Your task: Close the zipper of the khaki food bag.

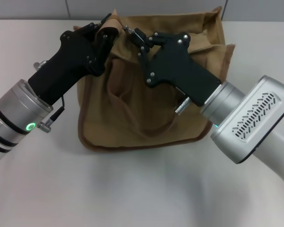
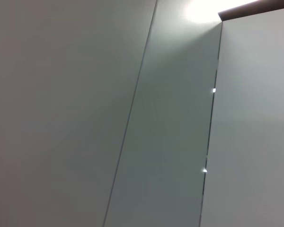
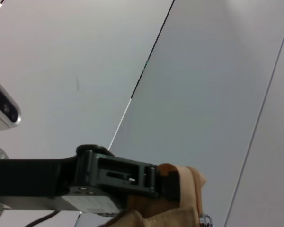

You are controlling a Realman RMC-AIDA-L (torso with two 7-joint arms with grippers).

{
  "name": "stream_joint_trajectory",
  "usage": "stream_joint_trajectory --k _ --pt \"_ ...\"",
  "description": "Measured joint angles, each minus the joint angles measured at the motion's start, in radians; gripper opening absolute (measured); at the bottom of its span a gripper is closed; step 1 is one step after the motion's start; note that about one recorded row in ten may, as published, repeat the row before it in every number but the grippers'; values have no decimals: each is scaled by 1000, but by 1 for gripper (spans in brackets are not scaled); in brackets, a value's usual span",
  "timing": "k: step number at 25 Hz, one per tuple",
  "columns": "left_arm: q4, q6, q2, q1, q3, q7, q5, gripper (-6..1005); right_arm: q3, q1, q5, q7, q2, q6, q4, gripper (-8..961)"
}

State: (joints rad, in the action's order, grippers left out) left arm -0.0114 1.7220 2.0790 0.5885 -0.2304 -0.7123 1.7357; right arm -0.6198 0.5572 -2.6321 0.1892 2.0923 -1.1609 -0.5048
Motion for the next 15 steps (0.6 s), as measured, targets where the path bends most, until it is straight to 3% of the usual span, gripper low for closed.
stream_joint_trajectory --k 15 --pt "6 0 -2 -13 13 1 -5 24 -13 -27 6 -7 0 -10 3 2"
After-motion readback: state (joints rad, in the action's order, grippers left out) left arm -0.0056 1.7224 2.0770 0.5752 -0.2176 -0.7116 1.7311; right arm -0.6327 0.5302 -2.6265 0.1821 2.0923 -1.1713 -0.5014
